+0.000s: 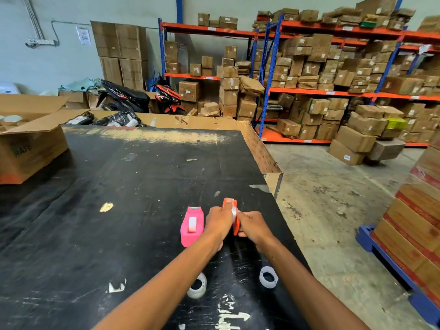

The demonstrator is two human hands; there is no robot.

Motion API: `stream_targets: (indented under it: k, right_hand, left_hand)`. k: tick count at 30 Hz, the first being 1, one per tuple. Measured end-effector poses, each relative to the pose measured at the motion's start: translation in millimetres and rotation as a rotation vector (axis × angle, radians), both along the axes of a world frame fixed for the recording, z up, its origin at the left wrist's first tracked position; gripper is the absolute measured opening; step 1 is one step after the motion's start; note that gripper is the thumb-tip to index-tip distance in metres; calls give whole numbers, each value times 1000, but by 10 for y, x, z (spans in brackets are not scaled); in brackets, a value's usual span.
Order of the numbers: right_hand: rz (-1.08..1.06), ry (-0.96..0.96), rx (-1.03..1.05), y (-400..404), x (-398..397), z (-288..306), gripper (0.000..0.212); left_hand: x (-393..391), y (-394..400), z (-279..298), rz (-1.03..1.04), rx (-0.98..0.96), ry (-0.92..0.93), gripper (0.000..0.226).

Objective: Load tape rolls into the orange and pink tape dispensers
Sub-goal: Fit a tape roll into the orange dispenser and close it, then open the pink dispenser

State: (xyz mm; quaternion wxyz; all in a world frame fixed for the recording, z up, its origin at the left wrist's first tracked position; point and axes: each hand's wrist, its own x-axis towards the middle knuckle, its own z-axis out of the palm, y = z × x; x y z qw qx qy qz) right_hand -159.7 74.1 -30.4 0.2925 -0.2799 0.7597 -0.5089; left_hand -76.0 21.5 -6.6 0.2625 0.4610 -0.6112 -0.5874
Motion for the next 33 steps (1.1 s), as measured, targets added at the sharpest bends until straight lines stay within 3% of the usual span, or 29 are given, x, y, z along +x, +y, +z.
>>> stream_targets:
  k: [5,13,16,22,25,28,33]
  right_hand:
    - [14,42,54,6,-71,-107,50]
    - [59,97,89,37,-83,-46,47]
    - [49,110,80,47,-95,9,36]
    - [-30,283,-63,-55,-49,257,29]
    - [50,351,-105,-162,157,391,21]
    - [204,424,-46,-292,419,444,19]
    - [470,611,327,-495,700,432,21]
  left_hand:
    - [2,14,-109,-22,20,-46,33]
    - [87,-6,-70,-65,2,-67,37]
    - [171,-1,-16,-85,-1,-57,37]
    - [477,-108,163,-125,-143,-3,15]
    - [764,-255,276,-106,-324,-69,39]
    - [1052,-500,220,-219,-355,-218,66]
    - [1309,-720,32,-539,-380,-431,98]
